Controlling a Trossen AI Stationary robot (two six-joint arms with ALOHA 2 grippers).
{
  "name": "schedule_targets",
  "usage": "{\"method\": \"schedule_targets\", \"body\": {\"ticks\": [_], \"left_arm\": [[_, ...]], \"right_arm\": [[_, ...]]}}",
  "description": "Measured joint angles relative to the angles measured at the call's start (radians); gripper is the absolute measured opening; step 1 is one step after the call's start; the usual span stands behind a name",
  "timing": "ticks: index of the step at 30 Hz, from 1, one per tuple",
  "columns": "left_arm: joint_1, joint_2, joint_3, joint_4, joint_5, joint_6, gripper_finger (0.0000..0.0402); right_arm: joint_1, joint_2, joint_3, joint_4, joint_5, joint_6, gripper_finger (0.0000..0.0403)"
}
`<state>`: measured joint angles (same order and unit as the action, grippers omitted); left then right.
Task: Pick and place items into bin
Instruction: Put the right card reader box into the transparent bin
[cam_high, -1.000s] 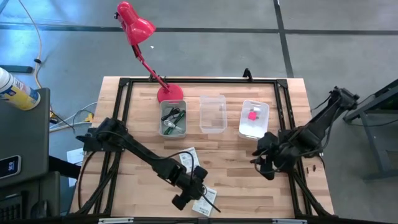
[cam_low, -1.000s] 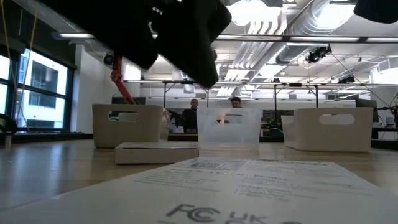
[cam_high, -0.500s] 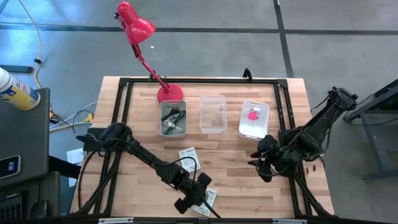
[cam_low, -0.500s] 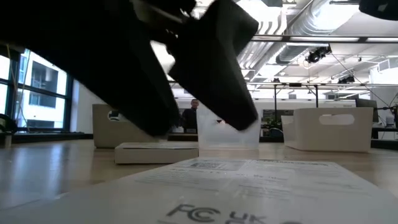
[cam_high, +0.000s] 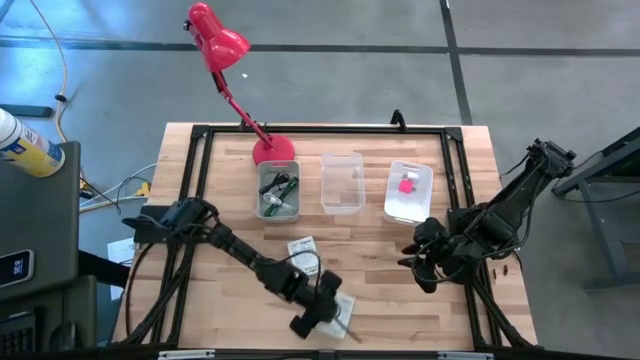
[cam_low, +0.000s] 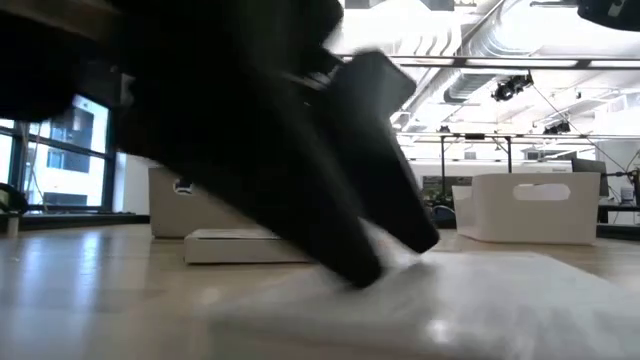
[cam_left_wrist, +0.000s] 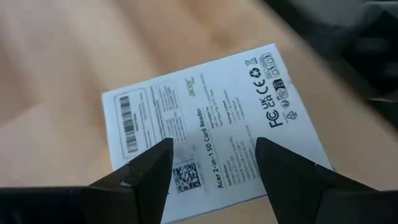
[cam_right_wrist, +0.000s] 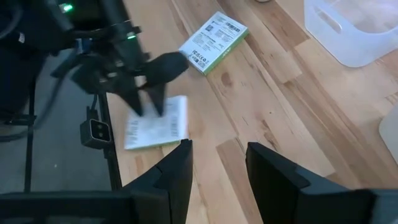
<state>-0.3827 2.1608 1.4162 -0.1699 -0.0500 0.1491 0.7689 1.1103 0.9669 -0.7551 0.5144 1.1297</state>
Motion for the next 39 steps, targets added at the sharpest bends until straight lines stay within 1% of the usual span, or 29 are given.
{"method": "schedule_targets", "body": {"ticks": [2, 8, 13, 17, 21, 24, 27, 34, 37, 39], "left_arm": [[0.028, -0.001, 0.000, -0.001, -0.023, -0.009, 0.0216], [0.111, -0.001, -0.001, -0.014, -0.030, -0.083, 0.0216], [0.186, -0.001, -0.001, -0.021, -0.039, -0.131, 0.0216], [0.224, -0.001, -0.001, -0.033, 0.012, -0.145, 0.0216], [0.235, -0.016, -0.005, -0.029, 0.094, -0.143, 0.0216], [0.234, -0.035, -0.009, -0.014, 0.116, -0.131, 0.0216], [0.232, -0.092, -0.008, -0.012, 0.128, -0.127, 0.0216], [0.234, -0.200, -0.006, -0.053, 0.120, -0.122, 0.0216], [0.233, -0.236, -0.004, -0.149, 0.102, -0.131, 0.0216], [0.232, -0.238, -0.005, -0.233, 0.084, -0.134, 0.0216]], "right_arm": [[0.000, 0.000, 0.000, 0.001, 0.000, 0.000, 0.0139], [0.000, 0.000, 0.000, 0.006, -0.001, 0.001, 0.0139], [0.004, 0.000, 0.000, 0.006, -0.015, 0.041, 0.0139], [0.028, 0.000, 0.000, 0.006, -0.006, 0.114, 0.0139], [0.046, 0.017, 0.000, 0.018, -0.004, 0.189, 0.0139], [0.054, 0.050, 0.000, 0.039, -0.006, 0.220, 0.0139], [0.057, 0.106, 0.000, 0.067, -0.006, 0.234, 0.0139], [0.053, 0.247, -0.001, 0.116, -0.030, 0.333, 0.0139], [0.035, 0.301, -0.001, 0.127, -0.063, 0.376, 0.0139], [0.028, 0.336, -0.001, 0.125, -0.075, 0.371, 0.0139]]}}
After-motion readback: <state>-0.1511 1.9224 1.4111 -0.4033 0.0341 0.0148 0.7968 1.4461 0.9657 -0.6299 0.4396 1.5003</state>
